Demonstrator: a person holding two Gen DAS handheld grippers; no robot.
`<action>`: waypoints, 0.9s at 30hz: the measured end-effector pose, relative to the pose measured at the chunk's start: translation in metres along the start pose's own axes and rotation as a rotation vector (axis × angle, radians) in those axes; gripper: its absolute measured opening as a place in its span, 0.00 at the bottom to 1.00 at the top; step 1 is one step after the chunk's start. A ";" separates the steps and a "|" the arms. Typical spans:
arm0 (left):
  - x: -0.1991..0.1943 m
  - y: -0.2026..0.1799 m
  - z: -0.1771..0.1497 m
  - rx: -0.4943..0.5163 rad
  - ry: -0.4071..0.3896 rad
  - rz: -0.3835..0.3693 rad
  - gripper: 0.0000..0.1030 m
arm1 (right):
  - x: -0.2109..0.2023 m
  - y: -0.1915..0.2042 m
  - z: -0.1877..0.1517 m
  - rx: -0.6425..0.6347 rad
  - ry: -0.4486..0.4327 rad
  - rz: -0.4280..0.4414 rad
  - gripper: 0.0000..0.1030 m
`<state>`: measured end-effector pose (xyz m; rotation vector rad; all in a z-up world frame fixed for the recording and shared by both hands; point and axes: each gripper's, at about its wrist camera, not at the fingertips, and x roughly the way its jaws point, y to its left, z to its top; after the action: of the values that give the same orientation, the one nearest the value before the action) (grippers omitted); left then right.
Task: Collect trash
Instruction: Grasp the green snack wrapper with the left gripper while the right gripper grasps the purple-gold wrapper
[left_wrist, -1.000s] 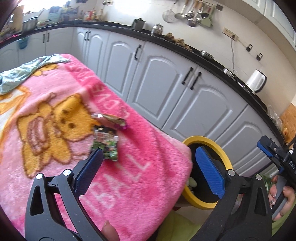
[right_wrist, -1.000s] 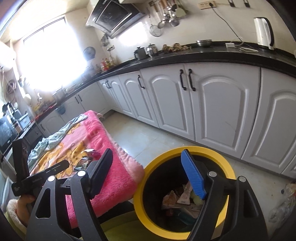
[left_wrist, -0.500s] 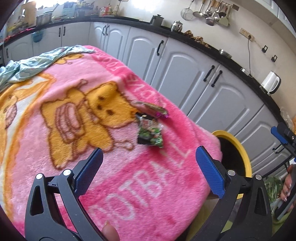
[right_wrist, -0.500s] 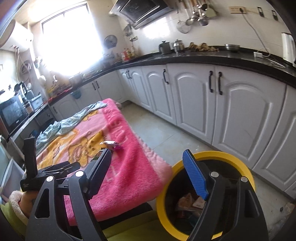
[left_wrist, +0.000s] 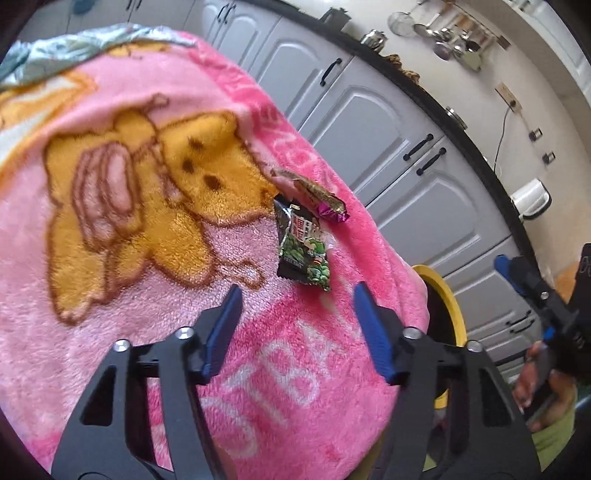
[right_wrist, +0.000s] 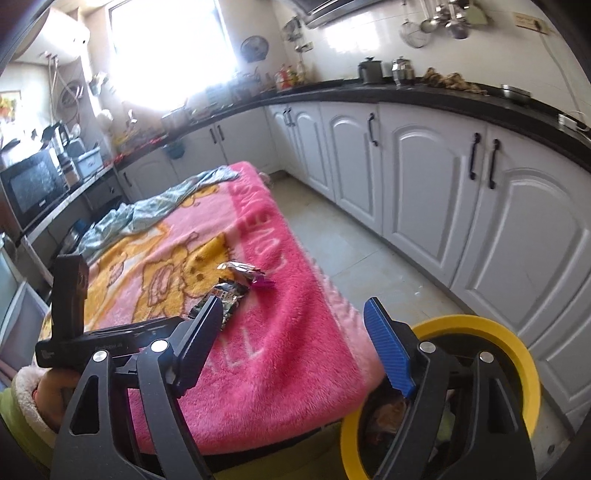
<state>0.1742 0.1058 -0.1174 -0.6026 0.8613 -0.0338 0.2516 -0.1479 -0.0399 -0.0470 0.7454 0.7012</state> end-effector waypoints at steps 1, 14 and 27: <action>0.002 0.001 0.001 -0.010 0.005 -0.009 0.46 | 0.010 0.002 0.003 -0.006 0.016 0.009 0.68; 0.030 0.010 0.014 -0.071 0.042 -0.046 0.12 | 0.107 0.030 0.029 -0.103 0.176 0.109 0.48; 0.015 0.018 0.008 -0.026 0.026 -0.021 0.05 | 0.181 0.031 0.022 -0.079 0.324 0.103 0.24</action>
<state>0.1861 0.1207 -0.1337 -0.6366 0.8818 -0.0495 0.3407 -0.0141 -0.1326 -0.1993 1.0354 0.8318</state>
